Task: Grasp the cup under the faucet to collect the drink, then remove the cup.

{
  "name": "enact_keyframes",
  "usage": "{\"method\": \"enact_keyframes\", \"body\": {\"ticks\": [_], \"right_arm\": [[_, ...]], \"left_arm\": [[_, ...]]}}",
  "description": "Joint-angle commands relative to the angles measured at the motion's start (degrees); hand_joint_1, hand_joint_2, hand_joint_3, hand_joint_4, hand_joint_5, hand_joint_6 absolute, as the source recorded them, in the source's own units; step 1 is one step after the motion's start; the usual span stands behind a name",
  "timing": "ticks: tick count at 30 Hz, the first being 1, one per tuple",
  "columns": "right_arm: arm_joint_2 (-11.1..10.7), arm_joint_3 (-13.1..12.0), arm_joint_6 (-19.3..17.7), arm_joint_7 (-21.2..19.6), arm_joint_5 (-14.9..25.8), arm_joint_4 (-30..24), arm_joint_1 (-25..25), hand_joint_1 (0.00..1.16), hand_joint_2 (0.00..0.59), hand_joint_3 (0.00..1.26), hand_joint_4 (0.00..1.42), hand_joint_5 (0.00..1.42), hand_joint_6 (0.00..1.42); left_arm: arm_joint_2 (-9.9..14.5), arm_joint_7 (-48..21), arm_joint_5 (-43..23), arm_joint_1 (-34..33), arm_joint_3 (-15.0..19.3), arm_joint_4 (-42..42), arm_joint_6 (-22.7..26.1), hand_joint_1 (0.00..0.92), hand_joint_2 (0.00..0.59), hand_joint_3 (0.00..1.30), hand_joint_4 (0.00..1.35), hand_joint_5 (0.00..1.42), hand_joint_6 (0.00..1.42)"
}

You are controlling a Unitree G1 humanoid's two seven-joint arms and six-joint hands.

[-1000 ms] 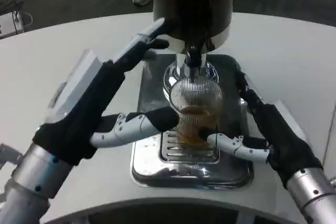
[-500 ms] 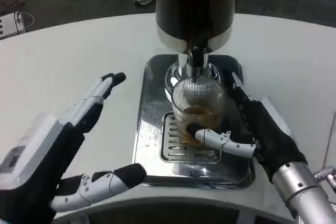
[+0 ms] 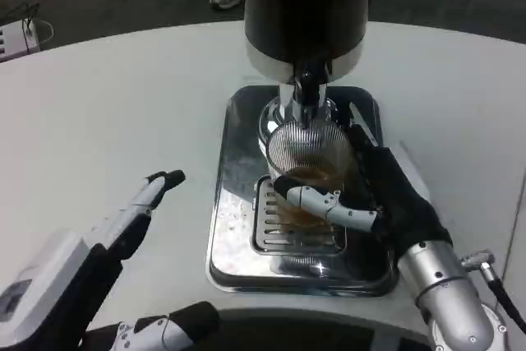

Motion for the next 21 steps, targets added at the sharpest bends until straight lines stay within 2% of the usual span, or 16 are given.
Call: {"method": "enact_keyframes", "body": {"ticks": [1,14,18,21], "right_arm": [[1.3,0.6,-1.7,-2.3,-0.3,2.6,-1.7,0.82,0.196,0.0,0.0,0.0,0.02],[2.7,2.8,-5.3,-9.2,-4.2,7.2,-2.3,0.84,0.186,0.0,0.0,0.03,0.04],[3.3,3.2,-5.5,-10.9,-5.0,8.1,-2.1,0.85,0.188,0.0,0.01,0.09,0.09],[3.8,3.7,-5.2,-12.8,-6.1,8.4,-2.0,0.86,0.189,0.0,0.07,0.15,0.14]], "left_arm": [[0.5,-1.3,-0.3,1.3,-0.3,-1.1,1.3,0.0,0.049,0.08,0.0,0.08,0.19],[1.6,-4.0,-1.1,1.8,0.5,-2.1,3.8,0.0,0.051,0.12,0.01,0.09,0.19],[2.1,-4.5,-1.4,1.6,0.6,-1.8,4.1,0.0,0.051,0.12,0.02,0.09,0.2],[2.4,-4.7,-1.6,1.7,0.7,-1.6,4.3,0.0,0.052,0.12,0.02,0.1,0.2]]}}
